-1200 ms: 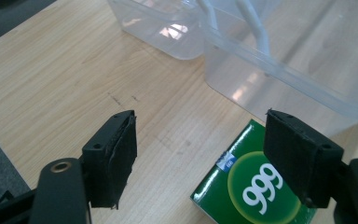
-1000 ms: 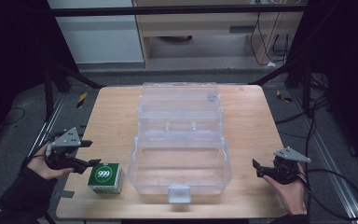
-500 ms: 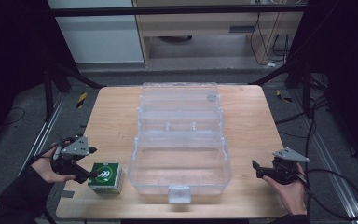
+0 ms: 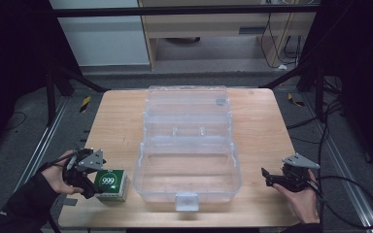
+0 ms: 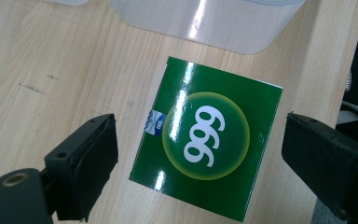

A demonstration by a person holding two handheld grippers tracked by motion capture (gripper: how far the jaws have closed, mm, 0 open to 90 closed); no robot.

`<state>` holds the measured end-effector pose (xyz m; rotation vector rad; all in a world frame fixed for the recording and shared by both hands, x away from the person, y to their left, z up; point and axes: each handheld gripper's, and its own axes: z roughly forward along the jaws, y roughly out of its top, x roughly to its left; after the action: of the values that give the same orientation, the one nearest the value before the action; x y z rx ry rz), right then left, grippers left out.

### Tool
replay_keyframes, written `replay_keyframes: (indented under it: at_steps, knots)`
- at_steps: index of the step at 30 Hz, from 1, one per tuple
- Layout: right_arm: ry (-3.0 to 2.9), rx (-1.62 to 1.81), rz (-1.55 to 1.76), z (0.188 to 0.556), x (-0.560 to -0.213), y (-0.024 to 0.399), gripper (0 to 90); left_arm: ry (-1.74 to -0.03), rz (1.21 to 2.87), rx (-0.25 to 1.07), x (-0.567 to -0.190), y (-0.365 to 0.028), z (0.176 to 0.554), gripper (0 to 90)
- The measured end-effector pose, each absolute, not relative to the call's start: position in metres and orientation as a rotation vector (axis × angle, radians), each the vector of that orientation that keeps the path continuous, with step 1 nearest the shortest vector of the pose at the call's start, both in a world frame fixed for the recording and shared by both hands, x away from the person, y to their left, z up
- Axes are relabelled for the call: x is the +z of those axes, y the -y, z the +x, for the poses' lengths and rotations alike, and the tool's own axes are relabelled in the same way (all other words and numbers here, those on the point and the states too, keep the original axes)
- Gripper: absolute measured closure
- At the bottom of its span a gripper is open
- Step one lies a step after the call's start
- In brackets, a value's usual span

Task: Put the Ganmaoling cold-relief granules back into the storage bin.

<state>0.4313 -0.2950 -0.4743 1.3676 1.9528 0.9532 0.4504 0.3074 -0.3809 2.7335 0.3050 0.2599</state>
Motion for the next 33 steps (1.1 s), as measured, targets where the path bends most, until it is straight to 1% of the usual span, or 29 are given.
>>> replay_keyframes:
  at_steps: [21, 33]
  knots:
    - [-2.002, 0.931, 1.36, 0.432, -0.477, 0.293, 2.8, -0.248, 2.783, 0.208, -0.401, -0.296, 0.457, 8.8]
    - [-2.017, 0.908, 1.367, 0.433, -0.48, 0.292, 2.3, -0.243, 2.831, 0.171, -0.417, -0.293, 0.461, 4.2]
